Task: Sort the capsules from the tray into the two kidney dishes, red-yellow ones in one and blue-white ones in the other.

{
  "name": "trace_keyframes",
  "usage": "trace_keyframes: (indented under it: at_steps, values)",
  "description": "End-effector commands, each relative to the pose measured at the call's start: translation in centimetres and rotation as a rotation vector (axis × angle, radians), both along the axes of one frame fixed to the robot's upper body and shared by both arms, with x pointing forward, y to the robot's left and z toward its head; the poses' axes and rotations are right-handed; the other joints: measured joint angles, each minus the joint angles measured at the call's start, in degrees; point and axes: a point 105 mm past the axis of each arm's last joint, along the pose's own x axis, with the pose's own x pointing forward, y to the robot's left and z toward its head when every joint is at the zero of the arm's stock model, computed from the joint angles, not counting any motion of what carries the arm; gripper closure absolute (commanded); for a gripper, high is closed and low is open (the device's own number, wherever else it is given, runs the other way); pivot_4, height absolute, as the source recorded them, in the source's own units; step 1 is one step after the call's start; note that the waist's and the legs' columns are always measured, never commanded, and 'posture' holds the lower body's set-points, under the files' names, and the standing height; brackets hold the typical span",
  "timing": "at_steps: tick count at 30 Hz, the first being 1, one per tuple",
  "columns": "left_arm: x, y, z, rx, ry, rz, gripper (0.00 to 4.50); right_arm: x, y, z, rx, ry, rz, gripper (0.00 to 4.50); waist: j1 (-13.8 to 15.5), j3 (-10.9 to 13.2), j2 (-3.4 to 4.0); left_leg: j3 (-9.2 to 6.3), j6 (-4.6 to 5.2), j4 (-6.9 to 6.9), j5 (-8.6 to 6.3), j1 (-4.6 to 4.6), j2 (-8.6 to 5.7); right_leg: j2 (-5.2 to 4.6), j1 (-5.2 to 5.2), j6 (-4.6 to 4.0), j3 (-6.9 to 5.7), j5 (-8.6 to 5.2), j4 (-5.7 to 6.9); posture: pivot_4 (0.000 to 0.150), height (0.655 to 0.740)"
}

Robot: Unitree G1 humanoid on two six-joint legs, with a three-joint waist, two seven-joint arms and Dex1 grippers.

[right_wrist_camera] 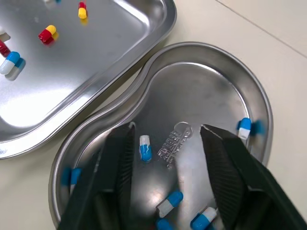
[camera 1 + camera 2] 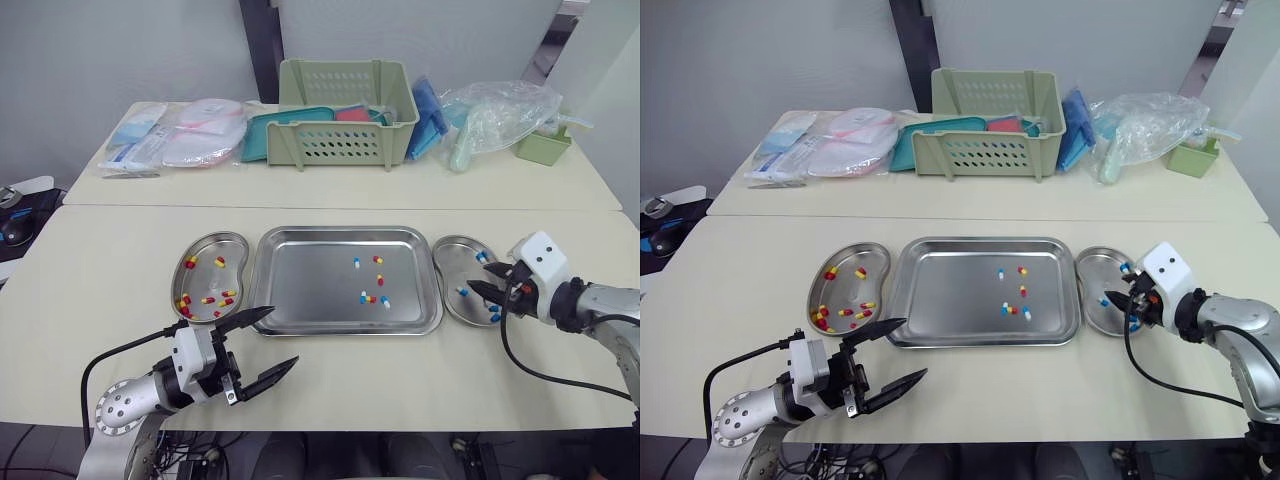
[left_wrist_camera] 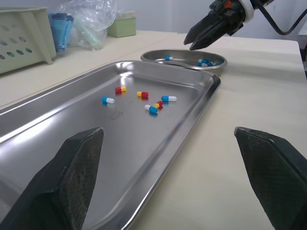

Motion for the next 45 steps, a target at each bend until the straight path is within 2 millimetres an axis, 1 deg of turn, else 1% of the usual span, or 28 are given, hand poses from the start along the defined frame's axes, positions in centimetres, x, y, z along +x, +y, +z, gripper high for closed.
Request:
trace_keyframes:
  at_steps: [1, 3, 4, 6, 9, 12, 13, 14, 16, 18, 20, 21, 24, 27, 29, 32, 38, 42, 45]
  values:
    - [0.1, 0.7, 0.9, -0.001, -0.011, 0.031, 0.00, 0.3, -0.5, 1.7, -0.022, -0.078, -0.003, 1.02, 0.00, 0.00, 0.00, 0.00, 0.00, 0.00, 0.00, 0.00, 0.00, 0.00, 0.00, 0.00, 0.00, 0.00, 0.00, 0.150, 0.7400]
    - [0.5, 1.2, 1.2, 0.000, 0.001, 0.071, 0.00, 0.3, -0.5, 2.0, -0.029, -0.104, 0.012, 0.36, 0.00, 0.00, 0.00, 0.00, 0.00, 0.00, 0.00, 0.00, 0.00, 0.00, 0.00, 0.00, 0.00, 0.00, 0.00, 0.150, 0.7400]
    - [0.9, 1.9, 1.8, -0.001, 0.007, 0.125, 0.00, 0.0, -0.4, 2.4, -0.038, -0.131, 0.041, 0.07, 0.00, 0.01, -0.01, 0.00, 0.00, 0.00, 0.00, 0.00, 0.00, 0.00, 0.00, 0.00, 0.00, 0.00, 0.00, 0.150, 0.7400]
    - [1.9, 3.5, 2.8, 0.015, 0.006, 0.253, 0.00, -0.5, -0.2, 2.9, -0.053, -0.177, 0.093, 0.07, 0.09, 0.04, -0.04, -0.04, 0.00, 0.00, 0.00, -0.01, 0.01, 0.00, 0.00, 0.00, -0.04, 0.00, 0.00, 0.150, 0.7400]
    - [3.1, 6.7, 4.1, 0.032, 0.023, 0.439, 0.00, -1.8, 0.1, 3.5, -0.052, -0.245, 0.187, 0.07, 0.12, 0.05, -0.05, -0.06, 0.00, 0.00, 0.00, -0.01, 0.01, 0.00, 0.02, 0.01, -0.05, 0.00, 0.00, 0.150, 0.7400]
    - [3.5, 11.5, 4.8, 0.052, 0.029, 0.643, 0.00, -3.4, -0.5, 3.7, -0.064, -0.284, 0.260, 0.07, 0.13, 0.06, -0.07, -0.04, 0.00, 0.00, 0.00, 0.00, 0.00, 0.00, 0.04, 0.01, -0.05, 0.00, -0.01, 0.150, 0.7400]
    - [3.5, 13.2, 5.0, 0.045, 0.027, 0.707, 0.00, -3.9, -0.8, 3.6, -0.068, -0.281, 0.272, 0.07, 0.14, 0.06, -0.06, -0.04, 0.00, 0.00, 0.00, 0.01, 0.01, 0.00, 0.04, 0.01, -0.06, 0.00, -0.02, 0.150, 0.7400]
    - [3.2, 15.4, 5.1, 0.044, 0.034, 0.781, 0.00, -4.5, -1.2, 3.5, -0.073, -0.278, 0.284, 0.07, 0.08, 0.06, -0.06, -0.03, 0.00, 0.00, 0.00, 0.02, 0.00, 0.00, 0.04, 0.01, -0.05, 0.00, -0.01, 0.150, 0.7400]
    - [2.5, 18.6, 5.2, 0.046, 0.040, 0.890, 0.00, -5.5, -1.7, 3.2, -0.086, -0.263, 0.311, 0.07, -0.01, 0.06, -0.06, -0.03, 0.00, -0.02, 0.00, 0.08, 0.01, 0.00, 0.07, 0.01, -0.04, 0.00, 0.00, 0.150, 0.7400]
    - [0.8, 21.9, 4.3, 0.107, 0.066, 0.990, 0.00, -6.8, -2.3, 2.3, -0.083, -0.236, 0.336, 0.07, -0.14, 0.07, -0.08, -0.02, 0.00, -0.04, 0.00, 0.09, 0.01, 0.01, 0.07, 0.00, -0.03, -0.01, 0.00, 0.150, 0.7400]
    - [-1.0, 23.9, 3.0, 0.146, 0.114, 1.055, 0.00, -7.8, -2.7, 1.4, -0.064, -0.224, 0.339, 0.07, -0.19, 0.07, -0.09, 0.03, 0.00, -0.05, 0.00, 0.10, 0.00, -0.01, 0.07, 0.00, 0.00, -0.01, -0.02, 0.150, 0.7400]
    - [-1.7, 24.5, 2.2, 0.158, 0.139, 1.074, 0.00, -8.1, -3.0, 1.0, -0.051, -0.215, 0.326, 0.07, -0.20, 0.07, -0.09, 0.04, 0.00, -0.05, -0.01, 0.10, 0.01, 0.00, 0.08, 0.00, 0.01, -0.01, -0.05, 0.150, 0.7400]
    - [-4.3, 25.2, -0.5, 0.176, 0.233, 1.100, 0.00, -9.3, -3.8, -0.6, -0.034, -0.172, 0.293, 0.03, -0.06, 0.07, -0.10, 0.05, 0.00, -0.05, -0.01, 0.13, 0.01, -0.02, 0.13, 0.00, 0.02, -0.01, -0.05, 0.150, 0.7400]
    - [-6.0, 25.4, -2.2, 0.169, 0.292, 1.125, 0.00, -10.1, -4.6, -1.6, -0.020, -0.133, 0.253, 0.03, 0.08, 0.06, -0.14, 0.05, 0.00, -0.05, -0.01, 0.18, 0.02, -0.03, 0.19, 0.00, 0.00, -0.01, -0.03, 0.150, 0.7400]
    - [-6.8, 25.2, -2.9, 0.172, 0.317, 1.129, 0.00, -10.6, -5.1, -2.2, -0.023, -0.104, 0.236, 0.03, 0.10, -0.01, -0.24, 0.03, -0.01, -0.05, -0.01, 0.18, 0.04, -0.02, 0.21, 0.00, -0.04, -0.01, -0.01, 0.150, 0.7400]
    - [-7.0, 25.1, -3.2, 0.164, 0.323, 1.131, 0.00, -10.8, -5.4, -2.8, -0.015, -0.070, 0.223, 0.03, 0.14, -0.06, -0.27, 0.04, -0.01, -0.05, -0.01, 0.23, 0.04, -0.03, 0.28, 0.00, -0.04, -0.01, -0.01, 0.150, 0.7400]
    - [-6.5, 24.9, -3.1, 0.156, 0.318, 1.120, 0.00, -10.6, -5.4, -2.9, -0.020, -0.061, 0.231, 0.03, 0.12, -0.07, -0.26, 0.05, -0.01, -0.06, -0.01, 0.24, 0.04, -0.03, 0.27, 0.00, -0.03, -0.01, -0.01, 0.150, 0.7400]
    - [-6.2, 25.3, -2.9, 0.166, 0.313, 1.122, 0.00, -10.4, -4.5, -2.7, -0.012, -0.058, 0.260, 0.03, 0.12, -0.07, -0.27, 0.04, -0.01, -0.06, -0.01, 0.24, 0.04, -0.02, 0.27, 0.00, -0.04, -0.01, -0.01, 0.150, 0.7400]
    - [-6.1, 25.4, -2.8, 0.171, 0.313, 1.122, 0.00, -10.4, -4.3, -2.6, -0.009, -0.058, 0.266, 0.03, 0.12, -0.07, -0.28, 0.04, -0.01, -0.06, -0.01, 0.24, 0.04, -0.02, 0.27, 0.00, -0.03, -0.01, -0.01, 0.150, 0.7400]
